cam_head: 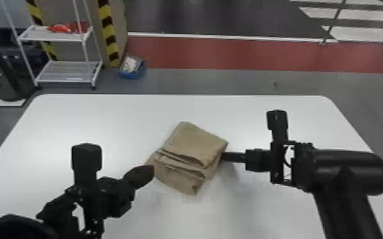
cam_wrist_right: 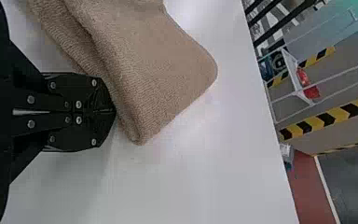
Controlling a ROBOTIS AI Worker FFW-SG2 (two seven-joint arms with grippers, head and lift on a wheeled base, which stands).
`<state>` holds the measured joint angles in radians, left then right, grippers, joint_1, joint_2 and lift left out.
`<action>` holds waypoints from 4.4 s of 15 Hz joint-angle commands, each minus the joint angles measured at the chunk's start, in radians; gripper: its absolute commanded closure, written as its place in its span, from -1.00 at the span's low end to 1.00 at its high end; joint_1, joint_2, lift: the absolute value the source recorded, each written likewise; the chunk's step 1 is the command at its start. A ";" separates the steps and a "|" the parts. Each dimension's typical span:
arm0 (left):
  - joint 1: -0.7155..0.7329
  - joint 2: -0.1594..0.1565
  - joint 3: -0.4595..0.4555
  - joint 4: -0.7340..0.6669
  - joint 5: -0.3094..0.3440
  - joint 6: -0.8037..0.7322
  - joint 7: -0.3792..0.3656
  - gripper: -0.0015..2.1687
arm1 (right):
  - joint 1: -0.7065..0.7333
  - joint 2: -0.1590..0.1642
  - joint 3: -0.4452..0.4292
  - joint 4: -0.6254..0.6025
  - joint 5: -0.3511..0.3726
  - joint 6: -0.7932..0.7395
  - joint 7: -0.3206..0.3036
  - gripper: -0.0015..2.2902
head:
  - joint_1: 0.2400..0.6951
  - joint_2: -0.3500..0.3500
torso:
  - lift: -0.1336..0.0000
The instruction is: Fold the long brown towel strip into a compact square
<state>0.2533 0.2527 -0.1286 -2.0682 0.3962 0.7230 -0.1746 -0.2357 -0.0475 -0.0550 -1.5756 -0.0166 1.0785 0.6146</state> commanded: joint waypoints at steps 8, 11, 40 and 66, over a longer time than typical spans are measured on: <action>-0.172 0.003 -0.016 0.323 0.007 -0.251 -0.056 0.66 | 0.222 -0.161 -0.381 -0.207 -0.204 -0.199 0.363 0.25 | 1.00 -0.20 | -0.86; -0.230 0.003 -0.034 0.433 0.009 -0.279 -0.095 0.66 | 0.282 -0.209 -0.552 -0.216 -0.293 -0.199 0.467 0.06 | 1.00 -0.51 | -0.86; -0.019 0.008 0.041 0.072 0.082 0.031 -0.072 0.66 | -0.010 -0.198 -0.063 -0.305 0.086 -0.453 0.559 -0.93 | 1.00 -0.47 | -0.86; -0.091 0.011 0.129 0.200 0.061 -0.046 -0.008 0.66 | 0.047 -0.104 0.477 -0.172 1.083 -0.717 0.659 -0.59 | 1.00 0.46 | -0.86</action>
<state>0.1611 0.2638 0.0022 -1.8681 0.4571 0.6773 -0.1824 -0.1872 -0.1518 0.4215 -1.7517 1.0571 0.3661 1.2778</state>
